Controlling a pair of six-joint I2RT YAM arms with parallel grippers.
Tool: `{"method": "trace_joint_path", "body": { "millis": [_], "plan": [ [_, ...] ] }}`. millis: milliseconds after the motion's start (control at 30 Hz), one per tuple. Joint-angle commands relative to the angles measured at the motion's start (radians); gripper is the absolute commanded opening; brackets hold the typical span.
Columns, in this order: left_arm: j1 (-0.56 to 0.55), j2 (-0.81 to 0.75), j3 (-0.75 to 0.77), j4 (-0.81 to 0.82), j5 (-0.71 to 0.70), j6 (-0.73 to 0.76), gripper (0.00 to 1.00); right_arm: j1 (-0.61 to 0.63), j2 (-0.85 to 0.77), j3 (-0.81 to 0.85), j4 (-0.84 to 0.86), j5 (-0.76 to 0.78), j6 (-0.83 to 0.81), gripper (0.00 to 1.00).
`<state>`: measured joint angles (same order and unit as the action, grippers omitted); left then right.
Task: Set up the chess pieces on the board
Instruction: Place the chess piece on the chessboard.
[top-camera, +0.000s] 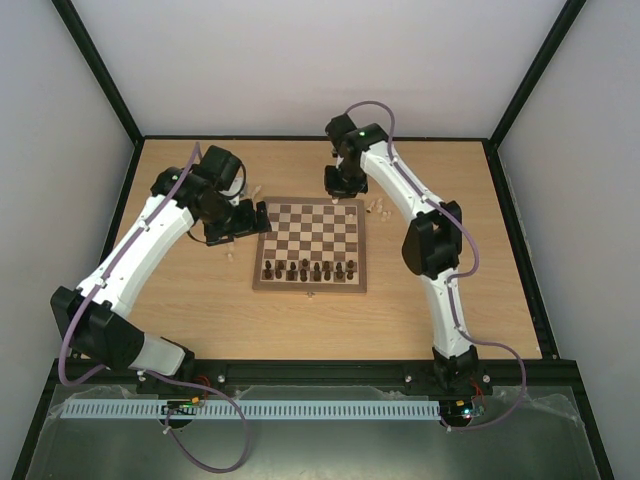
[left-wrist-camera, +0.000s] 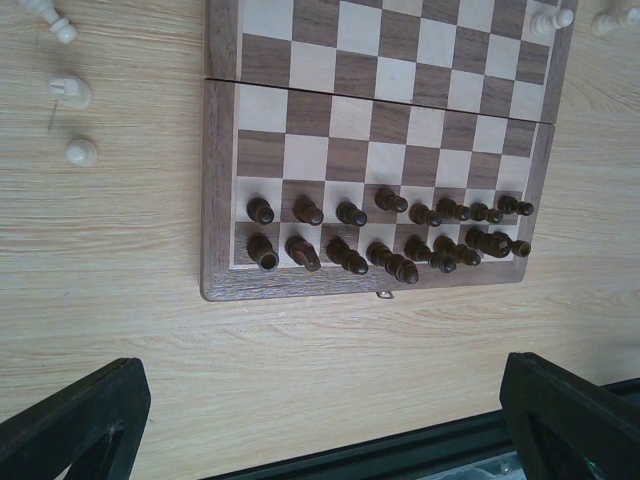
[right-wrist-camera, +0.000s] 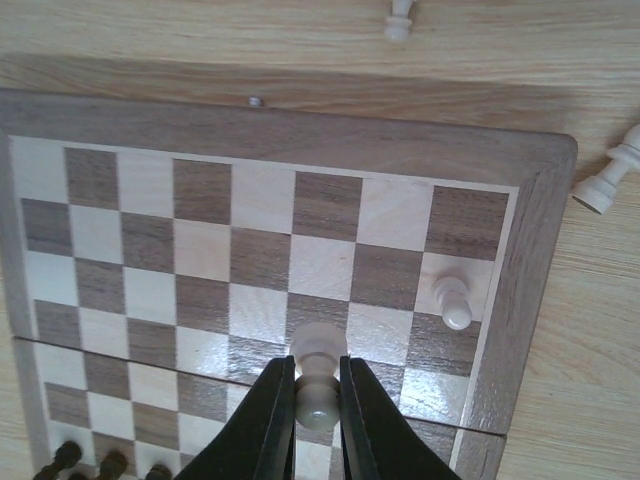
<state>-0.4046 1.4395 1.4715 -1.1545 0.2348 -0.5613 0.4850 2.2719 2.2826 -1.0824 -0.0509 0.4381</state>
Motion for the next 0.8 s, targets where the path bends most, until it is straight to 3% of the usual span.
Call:
{"method": "trace_joint_path", "body": {
  "millis": [0, 767],
  "plan": [
    [0.006, -0.023, -0.010, -0.012, -0.003, -0.008, 0.99, 0.004, 0.048, 0.022, -0.083, 0.031, -0.025, 0.11],
    [0.006, -0.022, -0.020, -0.011, -0.005, -0.008, 0.99, 0.006, 0.149, -0.002, -0.065, 0.057, -0.033, 0.11]
  ]
}}
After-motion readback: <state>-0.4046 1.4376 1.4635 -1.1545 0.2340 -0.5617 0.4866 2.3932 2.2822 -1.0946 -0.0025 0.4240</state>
